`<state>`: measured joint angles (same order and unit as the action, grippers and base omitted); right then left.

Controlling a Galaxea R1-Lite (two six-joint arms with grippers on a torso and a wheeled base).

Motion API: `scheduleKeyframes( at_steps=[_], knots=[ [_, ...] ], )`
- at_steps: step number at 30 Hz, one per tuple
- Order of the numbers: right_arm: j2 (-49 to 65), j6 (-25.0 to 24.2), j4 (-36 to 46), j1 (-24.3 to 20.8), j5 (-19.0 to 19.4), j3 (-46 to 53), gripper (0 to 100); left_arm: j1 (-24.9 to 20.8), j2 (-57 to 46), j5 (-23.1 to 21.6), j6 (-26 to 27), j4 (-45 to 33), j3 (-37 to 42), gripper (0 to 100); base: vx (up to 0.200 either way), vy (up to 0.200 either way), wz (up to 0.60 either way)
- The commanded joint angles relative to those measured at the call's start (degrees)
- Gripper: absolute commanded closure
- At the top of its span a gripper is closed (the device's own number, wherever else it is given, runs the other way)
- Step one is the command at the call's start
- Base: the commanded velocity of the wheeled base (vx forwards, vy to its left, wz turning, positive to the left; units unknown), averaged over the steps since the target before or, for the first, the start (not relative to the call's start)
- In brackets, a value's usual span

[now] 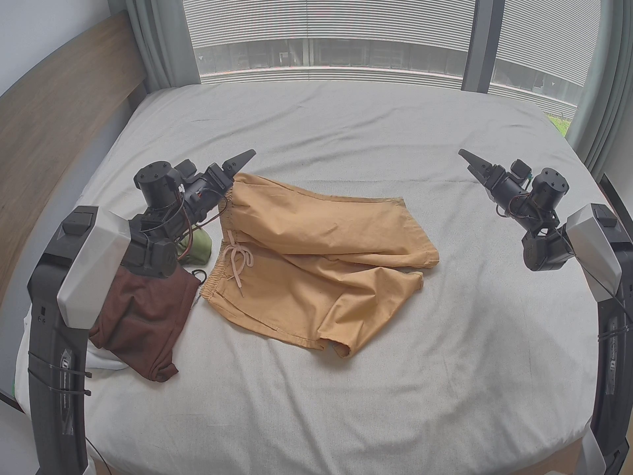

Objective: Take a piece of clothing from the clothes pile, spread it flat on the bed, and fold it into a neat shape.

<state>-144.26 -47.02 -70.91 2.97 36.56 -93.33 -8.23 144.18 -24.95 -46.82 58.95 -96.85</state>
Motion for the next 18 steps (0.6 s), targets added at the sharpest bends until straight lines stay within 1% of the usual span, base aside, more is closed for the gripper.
scheduleKeyframes(
  at_steps=[1, 3, 4, 5, 7, 8, 10, 12, 15, 18],
  knots=[
    [1.3, 1.8, -0.8, 1.0, 0.0, 4.6, 0, -0.9, 2.7, 3.4, -0.1, -4.8, -5.1, 0, 0.000, 0.000, 0.00],
    [2.1, 2.6, -1.9, 1.2, 0.0, 7.5, 0, -0.9, 2.7, 4.5, -0.1, -6.2, -5.5, 0, 0.000, 0.000, 0.00],
    [2.1, 2.6, -1.9, 1.2, 0.0, 7.5, 0, -0.9, 2.7, 4.5, -0.1, -6.2, -5.5, 0, 0.000, 0.000, 0.00],
    [2.3, 2.7, -3.8, 1.2, 0.0, 9.8, 0, -0.9, 2.5, 5.0, -0.1, -8.1, -5.5, 0, 0.000, 0.000, 0.00],
    [2.4, 2.7, -5.1, 1.2, 0.0, 11.1, 0, -0.9, 2.3, 5.5, 0.1, -9.4, -5.4, 0, 0.000, 0.000, 0.00],
    [2.5, 2.7, -6.7, 1.1, 0.1, 12.9, 0, -0.7, 2.2, 6.8, 0.8, -11.0, -5.6, 0, 0.000, 0.000, 0.00],
    [2.9, 2.7, -7.9, 1.0, 0.0, 14.7, 0, -0.5, 2.2, 8.3, 2.4, -11.8, -5.9, 0, 0.000, 0.000, 0.00],
    [3.2, 2.8, -9.5, 0.7, 0.1, 16.8, 0, -0.4, 2.3, 10.0, 5.8, -12.2, -5.8, 0, 0.000, 0.000, 0.00],
    [3.2, 2.8, -11.5, 0.5, 0.0, 18.9, 0, -0.6, 2.2, 12.6, 9.1, -12.5, -5.5, 0, 0.000, 0.000, 0.00],
    [3.3, 3.1, -13.1, 0.5, 0.1, 21.0, 0, -0.9, 2.0, 14.1, 10.0, -12.5, -5.2, 0, 0.000, 0.000, 0.00]
  ],
)
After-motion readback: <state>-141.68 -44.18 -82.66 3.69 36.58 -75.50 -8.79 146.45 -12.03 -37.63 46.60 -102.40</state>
